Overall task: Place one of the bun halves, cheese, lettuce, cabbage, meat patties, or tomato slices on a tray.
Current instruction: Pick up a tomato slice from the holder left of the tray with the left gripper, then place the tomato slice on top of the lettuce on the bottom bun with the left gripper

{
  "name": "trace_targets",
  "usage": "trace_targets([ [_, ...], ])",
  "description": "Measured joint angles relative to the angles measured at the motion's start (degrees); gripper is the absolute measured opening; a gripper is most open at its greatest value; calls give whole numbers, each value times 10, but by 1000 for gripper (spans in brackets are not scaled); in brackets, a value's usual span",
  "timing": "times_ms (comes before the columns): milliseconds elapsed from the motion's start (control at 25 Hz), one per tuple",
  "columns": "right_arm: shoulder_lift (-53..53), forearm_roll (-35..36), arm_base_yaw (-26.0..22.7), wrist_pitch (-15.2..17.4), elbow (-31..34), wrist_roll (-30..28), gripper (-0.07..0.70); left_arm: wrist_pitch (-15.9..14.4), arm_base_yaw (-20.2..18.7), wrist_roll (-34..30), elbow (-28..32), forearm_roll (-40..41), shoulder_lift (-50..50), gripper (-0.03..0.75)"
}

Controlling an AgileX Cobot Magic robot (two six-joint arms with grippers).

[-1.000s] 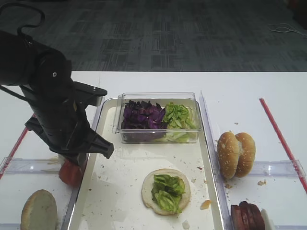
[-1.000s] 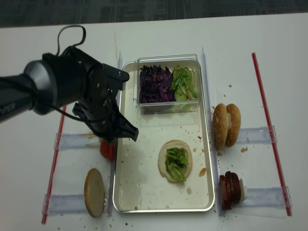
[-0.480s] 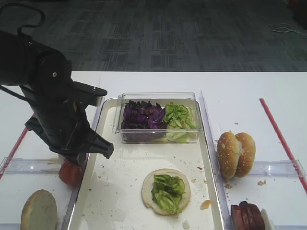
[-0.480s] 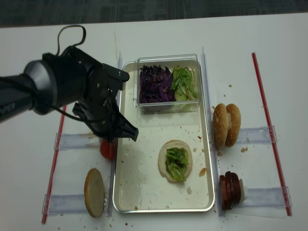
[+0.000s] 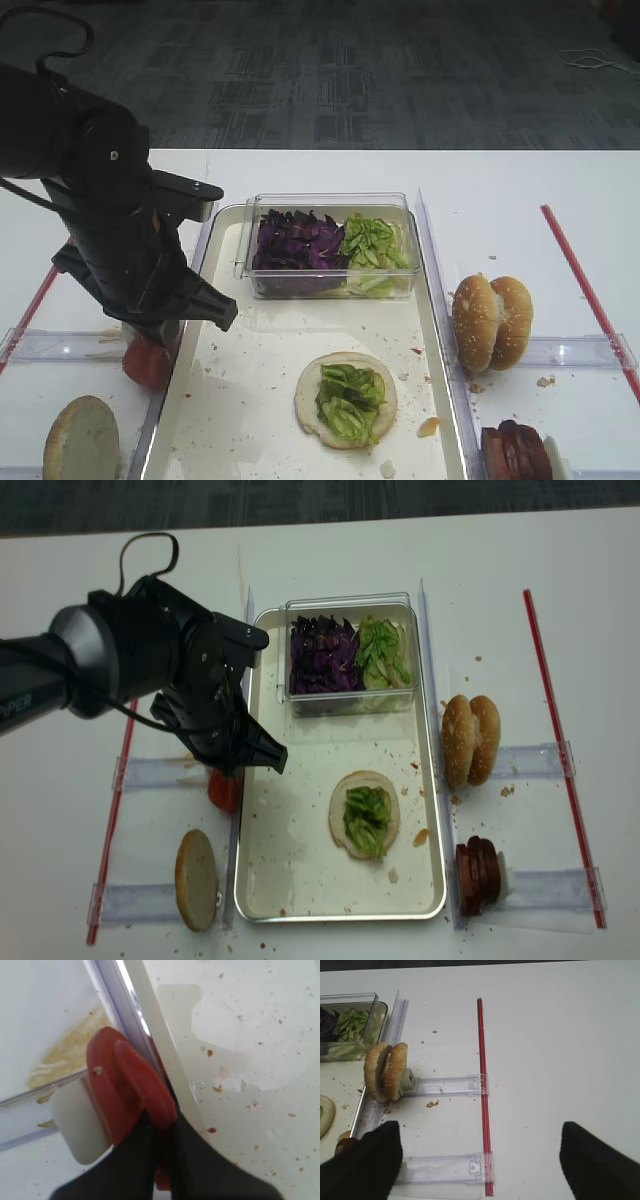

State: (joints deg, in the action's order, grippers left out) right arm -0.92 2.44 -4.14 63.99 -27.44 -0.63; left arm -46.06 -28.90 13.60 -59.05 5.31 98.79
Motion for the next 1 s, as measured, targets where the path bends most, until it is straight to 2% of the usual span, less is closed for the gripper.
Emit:
trace_targets([
  [800,0,0,0,0,0,0,663,-11,0,-2,0,-2,-63,54],
  [920,0,0,0,0,0,0,664,-13,0,-31,0,-35,-63,54],
  [1000,0,0,0,0,0,-1,663,-14,0,-78,0,-92,-63,54],
])
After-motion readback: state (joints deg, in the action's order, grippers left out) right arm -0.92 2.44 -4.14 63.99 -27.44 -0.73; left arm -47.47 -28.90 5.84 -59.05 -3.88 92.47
